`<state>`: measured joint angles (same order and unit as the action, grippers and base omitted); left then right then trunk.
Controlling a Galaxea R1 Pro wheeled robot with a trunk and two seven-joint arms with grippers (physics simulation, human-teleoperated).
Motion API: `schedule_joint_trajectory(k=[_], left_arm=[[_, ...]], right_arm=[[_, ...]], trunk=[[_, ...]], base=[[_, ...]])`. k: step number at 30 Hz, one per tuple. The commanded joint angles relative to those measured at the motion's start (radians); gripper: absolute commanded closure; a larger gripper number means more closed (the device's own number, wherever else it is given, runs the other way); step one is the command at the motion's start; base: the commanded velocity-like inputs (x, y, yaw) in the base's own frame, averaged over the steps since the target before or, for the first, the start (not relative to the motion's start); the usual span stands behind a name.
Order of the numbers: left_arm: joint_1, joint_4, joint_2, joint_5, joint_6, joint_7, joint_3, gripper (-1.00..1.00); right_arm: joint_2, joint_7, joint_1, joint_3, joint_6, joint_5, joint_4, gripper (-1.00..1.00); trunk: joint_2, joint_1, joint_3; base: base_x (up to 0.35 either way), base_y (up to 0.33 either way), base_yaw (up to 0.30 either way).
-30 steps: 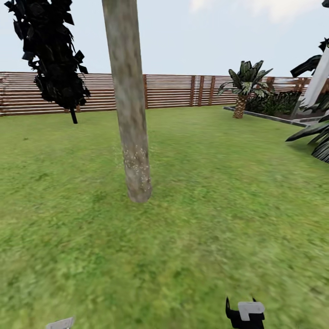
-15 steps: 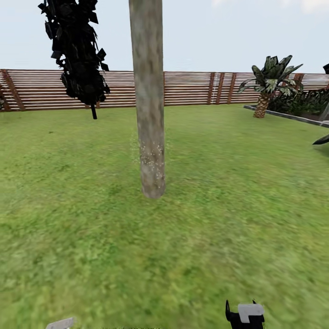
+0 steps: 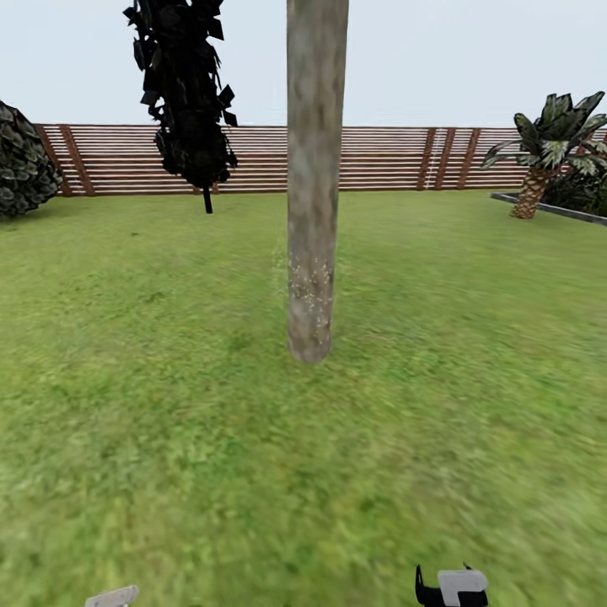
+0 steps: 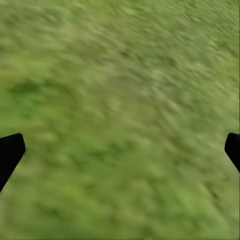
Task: In the garden, pick up the pesticide atomizer on the floor and spray pesticide onto both trees until each tree trunk is fully covered.
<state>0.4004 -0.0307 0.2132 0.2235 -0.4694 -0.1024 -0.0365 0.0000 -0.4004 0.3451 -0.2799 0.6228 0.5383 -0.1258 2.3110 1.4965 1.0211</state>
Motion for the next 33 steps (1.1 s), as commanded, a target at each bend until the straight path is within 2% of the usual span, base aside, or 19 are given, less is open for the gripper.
schedule_joint_trajectory(k=[1, 8, 17, 33], left_arm=[[0.000, 0.000, 0.000, 0.000, 0.000, 0.000, 0.000, 1.00], [0.000, 0.000, 0.000, 0.000, 0.000, 0.000, 0.000, 1.00], [0.000, 0.000, -0.001, 0.000, 0.002, 0.001, 0.000, 1.00], [0.000, -0.001, -0.002, 0.000, 0.002, 0.000, 0.000, 1.00]], right_arm=[[0.000, 0.000, 0.000, 0.000, 0.000, 0.000, 0.000, -1.00], [0.000, 0.000, 0.000, 0.000, 0.000, 0.000, 0.000, -1.00], [0.000, 0.000, 0.000, 0.001, 0.000, 0.000, 0.000, -1.00], [0.000, 0.000, 0.000, 0.001, 0.000, 0.000, 0.000, -1.00]], trunk=[[0.000, 0.000, 0.001], [0.000, 0.000, 0.004], [0.000, 0.000, 0.008], [0.000, 0.000, 0.015]], base=[[0.000, 0.000, 0.272], [-0.005, 0.004, 0.275], [-0.171, 0.151, 0.276], [-0.003, 0.003, 0.276]])
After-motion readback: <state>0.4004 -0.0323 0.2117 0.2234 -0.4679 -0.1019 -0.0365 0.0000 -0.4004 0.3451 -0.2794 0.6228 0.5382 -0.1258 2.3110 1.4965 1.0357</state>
